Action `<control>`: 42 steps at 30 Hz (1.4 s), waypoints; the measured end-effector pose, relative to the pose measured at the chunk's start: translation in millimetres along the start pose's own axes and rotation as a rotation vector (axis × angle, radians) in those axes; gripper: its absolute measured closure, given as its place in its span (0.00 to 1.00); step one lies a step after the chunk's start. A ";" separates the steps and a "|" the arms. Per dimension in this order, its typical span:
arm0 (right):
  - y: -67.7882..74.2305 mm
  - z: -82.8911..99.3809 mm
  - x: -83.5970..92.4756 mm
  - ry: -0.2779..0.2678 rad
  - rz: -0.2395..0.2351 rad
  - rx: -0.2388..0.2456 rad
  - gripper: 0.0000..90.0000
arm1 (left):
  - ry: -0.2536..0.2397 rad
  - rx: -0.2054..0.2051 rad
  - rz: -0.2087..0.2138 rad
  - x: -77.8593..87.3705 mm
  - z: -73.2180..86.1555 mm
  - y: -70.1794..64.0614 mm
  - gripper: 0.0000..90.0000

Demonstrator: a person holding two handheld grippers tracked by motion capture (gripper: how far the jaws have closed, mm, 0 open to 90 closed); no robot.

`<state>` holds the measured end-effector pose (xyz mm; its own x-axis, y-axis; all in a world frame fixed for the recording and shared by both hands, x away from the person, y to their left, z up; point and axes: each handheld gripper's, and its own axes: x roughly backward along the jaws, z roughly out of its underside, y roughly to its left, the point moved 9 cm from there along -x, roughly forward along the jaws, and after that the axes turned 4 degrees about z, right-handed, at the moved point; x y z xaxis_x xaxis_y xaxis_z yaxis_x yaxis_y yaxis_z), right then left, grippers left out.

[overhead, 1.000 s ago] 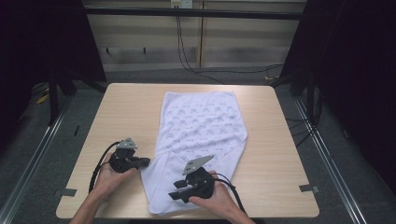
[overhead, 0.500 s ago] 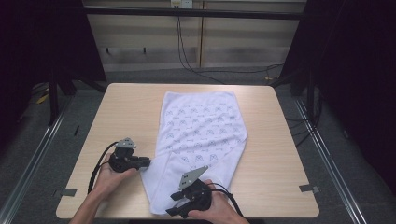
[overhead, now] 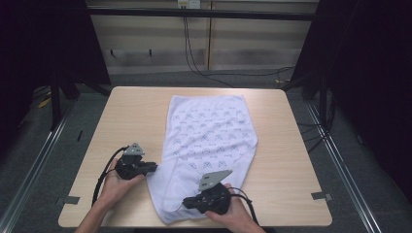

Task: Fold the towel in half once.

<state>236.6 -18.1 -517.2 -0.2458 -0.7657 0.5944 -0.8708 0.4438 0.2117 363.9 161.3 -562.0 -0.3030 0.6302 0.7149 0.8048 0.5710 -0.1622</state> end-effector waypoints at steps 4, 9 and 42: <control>-31.3 7.4 39.7 -0.045 0.093 -0.069 0.95 | 0.012 -0.032 -0.031 -0.9 -0.8 -2.6 0.91; -79.1 35.3 85.3 -0.087 0.254 -0.206 0.95 | 0.018 -0.045 -0.036 -0.9 -1.0 -2.3 0.89; -142.6 38.2 108.5 -0.104 0.389 -0.320 0.94 | -0.165 0.061 0.128 32.5 -16.8 -14.4 0.98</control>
<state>317.8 -182.2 -512.5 -0.5810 -0.5508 0.5992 -0.5368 0.8127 0.2266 351.1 164.7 -525.1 -0.2835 0.7743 0.5657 0.8111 0.5083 -0.2892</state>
